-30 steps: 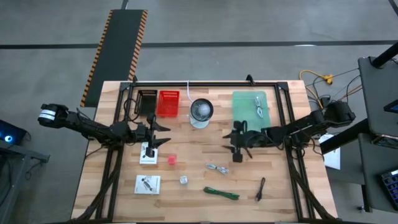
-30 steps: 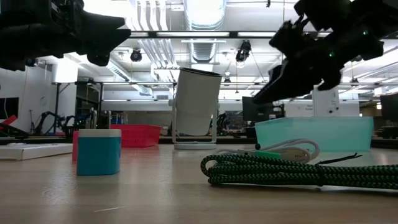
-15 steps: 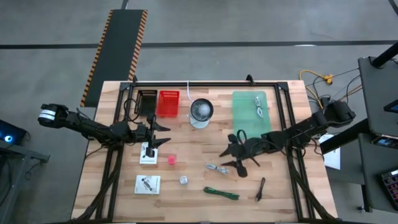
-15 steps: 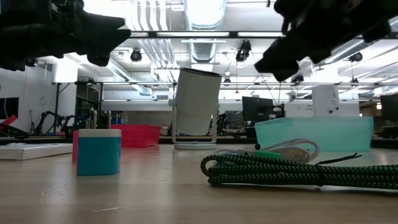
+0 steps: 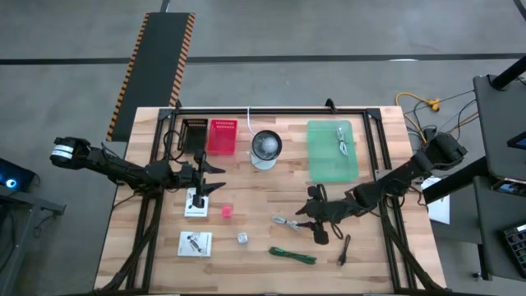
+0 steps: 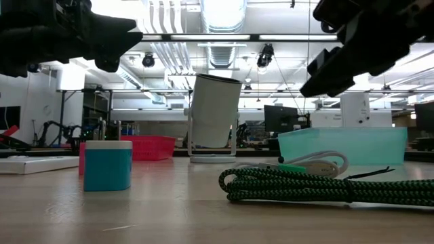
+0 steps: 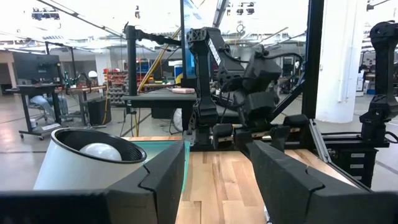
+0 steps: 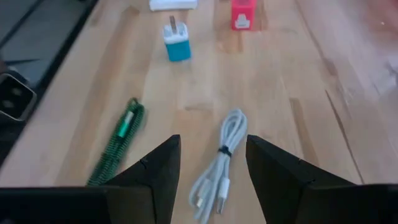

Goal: Pick and place items into bin
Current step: Put the white charger cable into the green bin

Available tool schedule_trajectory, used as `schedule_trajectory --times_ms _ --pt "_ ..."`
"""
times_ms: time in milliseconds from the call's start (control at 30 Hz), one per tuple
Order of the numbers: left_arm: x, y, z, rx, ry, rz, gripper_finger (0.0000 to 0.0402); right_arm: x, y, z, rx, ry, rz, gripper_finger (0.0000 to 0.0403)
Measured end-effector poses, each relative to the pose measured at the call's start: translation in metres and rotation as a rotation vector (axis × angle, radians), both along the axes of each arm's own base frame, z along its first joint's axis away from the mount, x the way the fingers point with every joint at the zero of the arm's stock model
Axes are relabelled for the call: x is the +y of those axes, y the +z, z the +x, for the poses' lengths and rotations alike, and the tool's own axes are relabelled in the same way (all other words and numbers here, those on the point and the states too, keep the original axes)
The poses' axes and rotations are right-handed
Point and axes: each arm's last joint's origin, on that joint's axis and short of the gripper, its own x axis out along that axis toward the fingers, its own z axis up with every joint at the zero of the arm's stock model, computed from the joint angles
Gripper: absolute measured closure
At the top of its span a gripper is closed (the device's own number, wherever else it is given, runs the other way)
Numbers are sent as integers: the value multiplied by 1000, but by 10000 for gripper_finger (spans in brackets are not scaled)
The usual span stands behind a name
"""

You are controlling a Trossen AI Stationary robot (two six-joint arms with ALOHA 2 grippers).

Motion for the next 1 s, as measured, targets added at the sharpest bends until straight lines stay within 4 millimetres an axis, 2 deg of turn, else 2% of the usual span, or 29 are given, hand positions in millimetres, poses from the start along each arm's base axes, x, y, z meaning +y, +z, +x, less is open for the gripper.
schedule_trajectory --times_ms 200,500,1000 --pt "0 0 0 0 0 0 230 9 -18 0 61 21 -34 245" --pt "0 0 0 0 0 0 230 13 -48 5 171 -45 -7 257" --pt "0 0 0 1 0 0 230 16 -54 10 202 -39 -9 257"
